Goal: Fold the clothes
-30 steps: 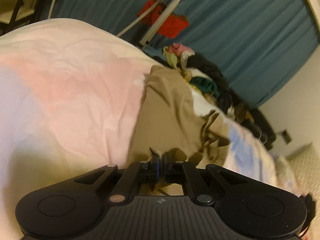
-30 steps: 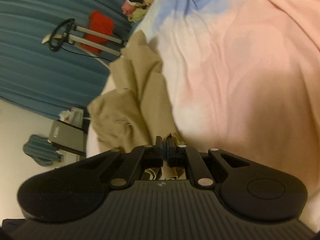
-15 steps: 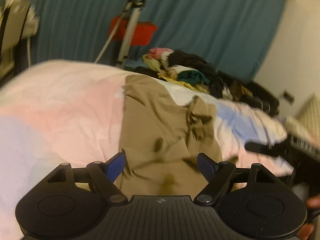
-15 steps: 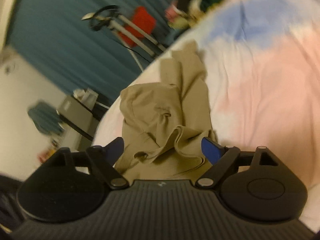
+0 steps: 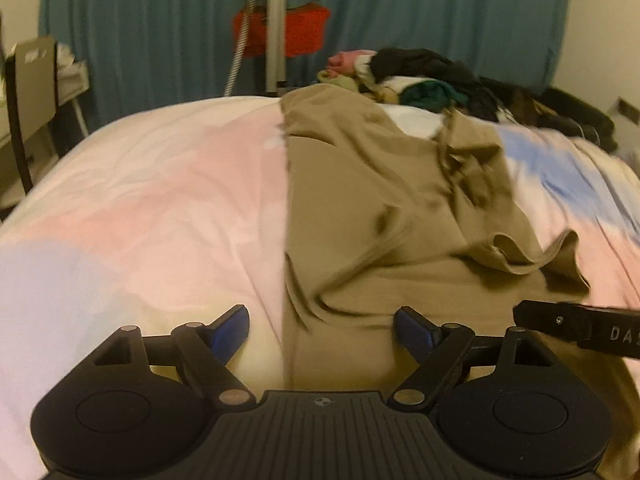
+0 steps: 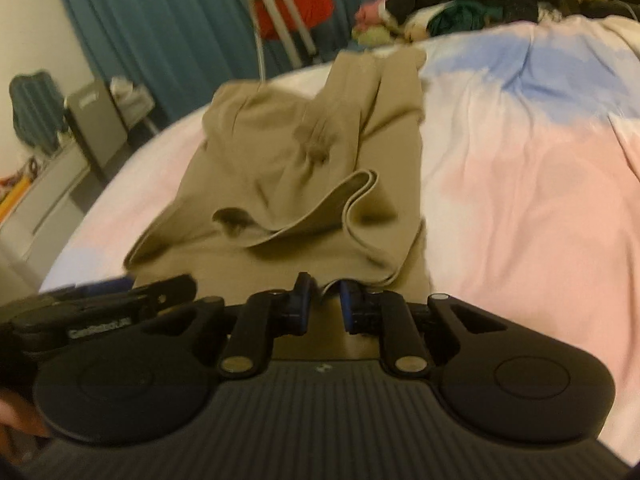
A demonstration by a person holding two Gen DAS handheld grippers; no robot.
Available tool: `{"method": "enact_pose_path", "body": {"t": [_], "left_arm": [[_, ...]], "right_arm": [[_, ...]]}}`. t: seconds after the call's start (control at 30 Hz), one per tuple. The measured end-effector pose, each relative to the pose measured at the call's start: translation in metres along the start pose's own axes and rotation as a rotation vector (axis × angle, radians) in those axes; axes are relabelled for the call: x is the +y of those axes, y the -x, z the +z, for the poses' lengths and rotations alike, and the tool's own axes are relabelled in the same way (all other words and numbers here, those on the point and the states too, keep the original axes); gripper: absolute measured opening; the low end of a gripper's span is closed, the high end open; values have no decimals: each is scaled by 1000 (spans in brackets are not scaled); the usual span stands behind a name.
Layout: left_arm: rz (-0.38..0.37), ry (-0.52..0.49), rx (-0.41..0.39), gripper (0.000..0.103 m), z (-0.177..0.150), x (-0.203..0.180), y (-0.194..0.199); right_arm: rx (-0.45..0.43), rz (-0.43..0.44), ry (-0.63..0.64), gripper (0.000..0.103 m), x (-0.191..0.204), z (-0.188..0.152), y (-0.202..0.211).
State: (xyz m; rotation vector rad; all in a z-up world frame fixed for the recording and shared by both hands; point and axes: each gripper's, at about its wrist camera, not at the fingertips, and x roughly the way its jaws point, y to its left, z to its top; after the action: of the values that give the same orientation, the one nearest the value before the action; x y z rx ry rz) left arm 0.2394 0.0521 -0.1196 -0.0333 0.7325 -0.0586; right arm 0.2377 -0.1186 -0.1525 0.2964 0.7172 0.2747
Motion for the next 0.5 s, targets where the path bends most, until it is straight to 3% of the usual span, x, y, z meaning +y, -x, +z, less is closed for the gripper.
{"method": "enact_pose_path", "body": {"t": [0.13,0.23,0.3,0.47,0.5], "left_arm": [[16,44,-122,80,5,7,14],[-15,73,-188,80,10,8,30],[-39,58,-207,80,9,5,41],[-12,-5,-193,80,-1,-11,56],[-13,-11,-185,80,-3,-14,59]], "right_arm": [[-84,-9,13,21,3,2,8],[-148,-15,23,21,5,4,14],[-190,-20,30,21,6,5,19],[-295,-30,47,21,9,8,29],[-281,-35,52,21,12,6,30]]}}
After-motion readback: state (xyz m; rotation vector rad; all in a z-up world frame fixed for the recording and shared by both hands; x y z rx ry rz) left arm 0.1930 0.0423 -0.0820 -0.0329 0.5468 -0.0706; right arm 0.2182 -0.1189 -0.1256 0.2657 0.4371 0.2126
